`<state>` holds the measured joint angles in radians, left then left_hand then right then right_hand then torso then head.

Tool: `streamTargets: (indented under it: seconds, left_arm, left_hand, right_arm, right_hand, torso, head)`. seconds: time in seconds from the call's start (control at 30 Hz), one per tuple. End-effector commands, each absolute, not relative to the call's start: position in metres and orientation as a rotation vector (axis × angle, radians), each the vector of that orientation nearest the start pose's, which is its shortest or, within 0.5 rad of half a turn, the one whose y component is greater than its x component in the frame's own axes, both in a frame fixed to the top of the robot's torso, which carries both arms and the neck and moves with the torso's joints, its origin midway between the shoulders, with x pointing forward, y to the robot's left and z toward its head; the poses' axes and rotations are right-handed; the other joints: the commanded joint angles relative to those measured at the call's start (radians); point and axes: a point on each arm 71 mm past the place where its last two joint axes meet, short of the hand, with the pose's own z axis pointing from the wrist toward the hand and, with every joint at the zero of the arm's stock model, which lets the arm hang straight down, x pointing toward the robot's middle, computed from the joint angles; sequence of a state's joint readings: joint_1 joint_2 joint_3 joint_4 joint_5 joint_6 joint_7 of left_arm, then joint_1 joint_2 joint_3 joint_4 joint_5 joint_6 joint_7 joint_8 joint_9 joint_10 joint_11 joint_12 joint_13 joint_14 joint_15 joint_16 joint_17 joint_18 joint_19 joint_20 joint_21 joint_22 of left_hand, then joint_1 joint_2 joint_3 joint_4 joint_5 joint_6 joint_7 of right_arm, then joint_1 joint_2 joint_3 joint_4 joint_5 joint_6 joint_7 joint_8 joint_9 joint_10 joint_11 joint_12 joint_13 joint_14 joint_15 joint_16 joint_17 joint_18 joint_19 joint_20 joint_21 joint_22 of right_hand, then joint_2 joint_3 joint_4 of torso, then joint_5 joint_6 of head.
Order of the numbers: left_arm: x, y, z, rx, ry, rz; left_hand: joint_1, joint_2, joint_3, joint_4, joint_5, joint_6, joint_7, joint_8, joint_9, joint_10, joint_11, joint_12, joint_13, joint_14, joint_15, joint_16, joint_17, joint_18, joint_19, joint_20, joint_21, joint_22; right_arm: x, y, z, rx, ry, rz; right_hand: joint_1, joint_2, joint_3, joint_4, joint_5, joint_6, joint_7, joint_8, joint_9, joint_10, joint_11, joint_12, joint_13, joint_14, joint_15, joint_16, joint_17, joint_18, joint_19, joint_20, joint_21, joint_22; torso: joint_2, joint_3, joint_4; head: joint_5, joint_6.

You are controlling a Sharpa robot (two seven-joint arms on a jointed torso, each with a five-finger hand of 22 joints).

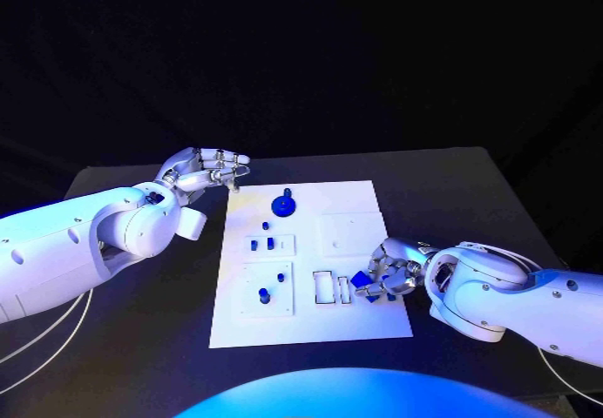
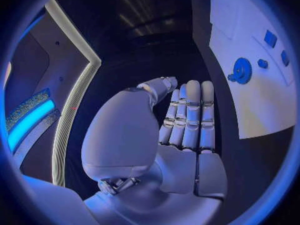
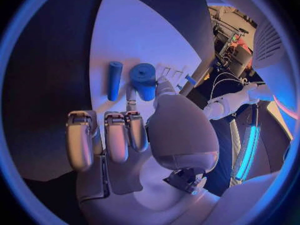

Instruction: Assemble the parts on the task board

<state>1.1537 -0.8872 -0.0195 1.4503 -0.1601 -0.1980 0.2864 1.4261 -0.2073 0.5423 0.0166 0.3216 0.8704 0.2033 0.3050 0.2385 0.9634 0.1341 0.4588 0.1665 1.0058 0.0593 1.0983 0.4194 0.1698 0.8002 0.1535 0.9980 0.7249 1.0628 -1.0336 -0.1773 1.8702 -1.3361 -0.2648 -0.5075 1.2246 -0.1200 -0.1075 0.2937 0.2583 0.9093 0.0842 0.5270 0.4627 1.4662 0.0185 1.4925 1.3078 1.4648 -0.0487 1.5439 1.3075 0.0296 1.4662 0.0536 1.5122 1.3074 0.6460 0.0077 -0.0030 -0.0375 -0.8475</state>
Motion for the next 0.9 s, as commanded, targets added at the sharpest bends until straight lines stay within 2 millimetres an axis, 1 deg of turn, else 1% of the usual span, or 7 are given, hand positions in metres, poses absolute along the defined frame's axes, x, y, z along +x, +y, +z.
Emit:
streamTargets:
  seconds: [0.03,0.23,0.37,0.47,0.63,0.73,0.9]
  left_arm:
    - [0.492,0.244,-0.202,-1.032,1.585,-1.46]
    - [0.492,0.244,-0.202,-1.032,1.586,-1.459]
    - [0.492,0.244,-0.202,-1.032,1.586,-1.459]
    - [0.492,0.244,-0.202,-1.032,1.586,-1.459]
    - [0.492,0.244,-0.202,-1.032,1.586,-1.46]
    - [0.492,0.243,-0.202,-1.031,1.586,-1.461]
    - [0.492,0.241,-0.202,-1.03,1.588,-1.465]
  left_hand:
    - [-0.003,0.007,0.001,-0.008,0.003,-0.007,0.002,-0.002,-0.002,-0.009,0.001,0.002,-0.001,-0.009,0.001,-0.004,-0.001,0.014,-0.007,0.003,0.003,0.001]
    - [-0.003,0.007,0.001,-0.008,0.003,-0.007,0.002,-0.002,-0.002,-0.009,0.001,0.002,-0.001,-0.009,0.001,-0.004,-0.001,0.014,-0.007,0.003,0.003,0.001]
    - [-0.003,0.007,0.001,-0.008,0.003,-0.007,0.002,-0.002,-0.002,-0.009,0.001,0.002,-0.001,-0.009,0.001,-0.004,-0.001,0.014,-0.007,0.003,0.003,0.001]
    - [-0.003,0.007,0.001,-0.008,0.003,-0.007,0.002,-0.002,-0.002,-0.009,0.001,0.002,-0.001,-0.009,0.001,-0.004,-0.001,0.014,-0.007,0.003,0.003,0.001]
    - [-0.003,0.007,0.001,-0.008,0.003,-0.007,0.003,-0.002,-0.002,-0.01,0.001,0.003,-0.001,-0.009,0.001,-0.004,-0.001,0.014,-0.008,0.003,0.004,0.001]
    - [-0.003,0.007,0.001,-0.008,0.003,-0.007,0.003,-0.002,-0.002,-0.01,0.001,0.003,-0.001,-0.009,0.001,-0.004,-0.001,0.014,-0.008,0.003,0.004,0.001]
    - [-0.004,0.007,0.001,-0.008,0.003,-0.007,0.003,-0.002,-0.002,-0.01,0.001,0.003,-0.001,-0.009,0.001,-0.004,-0.001,0.013,-0.009,0.003,0.004,0.001]
  right_arm:
    - [0.355,-0.213,-0.284,0.053,2.228,0.409]
    - [0.355,-0.212,-0.282,0.069,2.205,0.414]
    - [0.355,-0.212,-0.28,0.098,2.176,0.423]
    - [0.355,-0.212,-0.278,0.132,2.155,0.439]
    - [0.358,-0.208,-0.264,0.21,2.111,0.502]
    - [0.36,-0.201,-0.254,0.242,2.093,0.552]
    - [0.36,-0.187,-0.246,0.259,2.097,0.615]
  right_hand:
    - [0.042,0.007,0.003,-0.003,0.069,0.011,0.0,-0.003,-0.016,0.042,-0.01,-0.003,0.179,0.09,-0.01,0.003,0.182,-0.019,0.092,-0.007,0.001,0.249]
    - [0.079,0.019,0.021,-0.004,0.092,0.026,-0.005,-0.003,-0.023,0.046,-0.014,0.0,0.184,0.091,-0.013,0.003,0.184,-0.019,0.093,-0.009,0.005,0.25]
    - [0.082,0.023,0.032,-0.002,0.124,0.041,-0.009,-0.004,-0.028,0.049,-0.018,0.002,0.187,0.091,-0.016,0.004,0.186,-0.02,0.093,-0.012,0.008,0.251]
    - [0.083,0.033,0.043,-0.002,0.146,0.05,-0.014,-0.005,-0.03,0.05,-0.022,0.003,0.188,0.092,-0.019,0.004,0.188,-0.02,0.094,-0.015,0.011,0.251]
    - [0.057,0.045,0.05,0.0,0.156,0.068,-0.019,-0.005,-0.033,0.053,-0.027,0.005,0.191,0.092,-0.023,0.006,0.192,-0.021,0.095,-0.019,0.016,0.252]
    - [0.039,0.057,0.055,0.0,0.161,0.074,-0.022,-0.007,-0.034,0.057,-0.03,0.008,0.195,0.093,-0.026,0.007,0.196,-0.022,0.096,-0.021,0.02,0.254]
    - [0.014,0.074,0.063,0.0,0.174,0.079,-0.024,-0.01,-0.037,0.059,-0.032,0.009,0.197,0.093,-0.028,0.006,0.194,-0.022,0.096,-0.023,0.021,0.254]
  torso:
    - [0.0,0.0011,-0.0005]
    - [0.0,0.0016,-0.0016]
    - [0.0,0.0025,-0.0017]
    - [-0.001,0.0029,-0.0022]
    - [-0.001,0.0024,-0.0022]
    - [-0.001,0.0022,-0.0021]
    - [-0.001,0.0028,-0.0006]
  head:
    - [-0.001,0.0]
    - [0.001,0.002]
    - [0.002,0.005]
    - [0.004,0.007]
    - [0.001,0.01]
    - [-0.001,0.012]
    - [0.0,0.015]
